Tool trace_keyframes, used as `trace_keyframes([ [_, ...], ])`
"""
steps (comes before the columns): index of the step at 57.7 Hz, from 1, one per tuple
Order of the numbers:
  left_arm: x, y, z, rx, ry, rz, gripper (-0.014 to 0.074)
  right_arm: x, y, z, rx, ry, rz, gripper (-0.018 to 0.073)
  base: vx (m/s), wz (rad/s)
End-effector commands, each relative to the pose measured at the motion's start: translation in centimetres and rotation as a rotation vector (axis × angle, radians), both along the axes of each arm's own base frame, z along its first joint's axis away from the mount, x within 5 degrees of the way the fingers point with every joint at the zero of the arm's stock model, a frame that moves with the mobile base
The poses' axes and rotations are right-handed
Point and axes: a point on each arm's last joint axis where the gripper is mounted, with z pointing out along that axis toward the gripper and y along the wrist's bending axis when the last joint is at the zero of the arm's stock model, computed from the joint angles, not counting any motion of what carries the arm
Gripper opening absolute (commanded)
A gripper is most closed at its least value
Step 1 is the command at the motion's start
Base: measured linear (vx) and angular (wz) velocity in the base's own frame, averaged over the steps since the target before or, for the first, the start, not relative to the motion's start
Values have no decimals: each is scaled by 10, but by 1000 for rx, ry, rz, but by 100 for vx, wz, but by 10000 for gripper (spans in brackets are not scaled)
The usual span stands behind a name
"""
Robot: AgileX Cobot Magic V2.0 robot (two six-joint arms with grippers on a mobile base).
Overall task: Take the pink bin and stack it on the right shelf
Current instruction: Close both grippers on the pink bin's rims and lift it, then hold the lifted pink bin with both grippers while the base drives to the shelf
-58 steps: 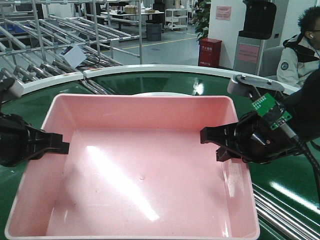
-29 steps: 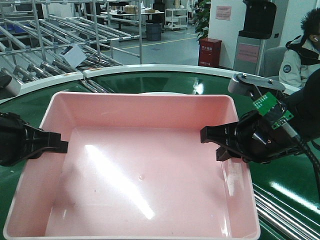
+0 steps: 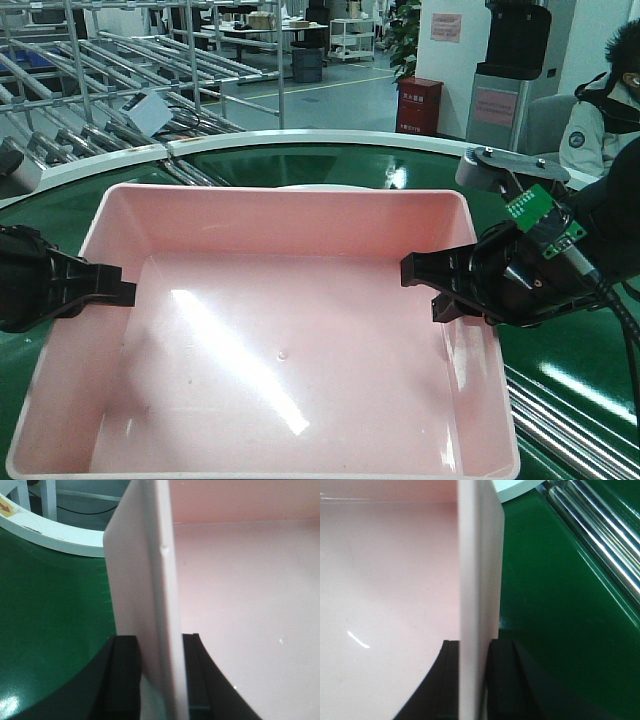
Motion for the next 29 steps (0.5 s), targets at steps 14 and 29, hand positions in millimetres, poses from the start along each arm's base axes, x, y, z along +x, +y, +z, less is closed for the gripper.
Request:
trace_keyframes([
  [14, -11, -8, 24, -105, -58, -24, 1, -7, 2, 34, 111, -160, 8, -8, -13, -1],
  [29, -12, -8, 24, -105, -57, -25, 1, -7, 2, 33, 109, -155, 9, -8, -24, -10],
])
